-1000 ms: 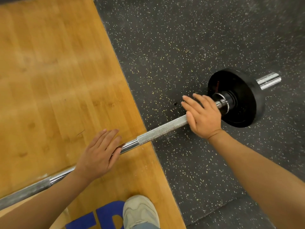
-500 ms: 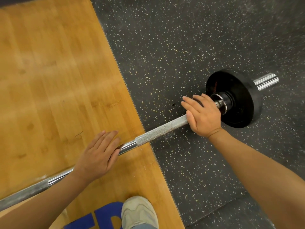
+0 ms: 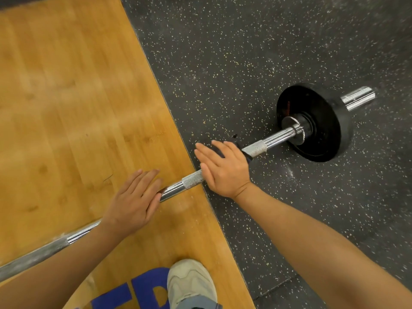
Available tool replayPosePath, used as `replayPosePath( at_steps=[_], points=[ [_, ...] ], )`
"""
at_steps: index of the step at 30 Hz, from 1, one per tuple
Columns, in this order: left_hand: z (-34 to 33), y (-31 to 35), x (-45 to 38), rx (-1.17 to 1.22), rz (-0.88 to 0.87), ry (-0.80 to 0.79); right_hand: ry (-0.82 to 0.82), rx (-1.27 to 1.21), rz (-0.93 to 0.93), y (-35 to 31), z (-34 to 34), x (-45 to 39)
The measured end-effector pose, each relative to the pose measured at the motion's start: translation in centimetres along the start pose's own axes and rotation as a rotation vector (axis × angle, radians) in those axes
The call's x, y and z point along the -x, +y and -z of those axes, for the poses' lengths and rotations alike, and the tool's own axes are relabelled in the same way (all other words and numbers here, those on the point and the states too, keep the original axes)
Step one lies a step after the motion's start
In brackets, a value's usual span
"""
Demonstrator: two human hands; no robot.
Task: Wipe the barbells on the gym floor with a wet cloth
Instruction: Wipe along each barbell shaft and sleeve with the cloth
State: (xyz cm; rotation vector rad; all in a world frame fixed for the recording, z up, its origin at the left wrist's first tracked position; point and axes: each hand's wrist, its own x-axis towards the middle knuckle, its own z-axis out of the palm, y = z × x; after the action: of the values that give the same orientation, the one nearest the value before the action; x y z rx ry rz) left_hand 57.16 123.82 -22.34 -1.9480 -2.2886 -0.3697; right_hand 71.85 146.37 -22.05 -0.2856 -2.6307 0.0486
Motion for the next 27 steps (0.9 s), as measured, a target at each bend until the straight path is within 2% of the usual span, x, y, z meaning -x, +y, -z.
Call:
replayPosePath(
  at_steps=[6,11,13,20,27],
  points=[
    [0.2,0.0,-0.1,-0.010,0.003,0.005,0.013,-0.045,0.014,-4.2,-1.2,-0.5],
    [0.3,0.1,0.0,-0.003,0.011,0.010,-0.104,-0.025,0.307,-0.2,-0.3,-0.1],
    [0.4,0.2,0.0,0.006,0.017,0.008,-0.137,-0.006,0.348,1.7,0.3,0.2],
    [0.4,0.1,-0.1,0.010,0.020,0.023,-0.157,0.093,0.273,8.4,2.2,0.7],
    [-0.1,-0.3,-0.3,0.002,0.028,0.043,-0.022,0.080,-0.022,4.6,0.7,0.3]
  ],
)
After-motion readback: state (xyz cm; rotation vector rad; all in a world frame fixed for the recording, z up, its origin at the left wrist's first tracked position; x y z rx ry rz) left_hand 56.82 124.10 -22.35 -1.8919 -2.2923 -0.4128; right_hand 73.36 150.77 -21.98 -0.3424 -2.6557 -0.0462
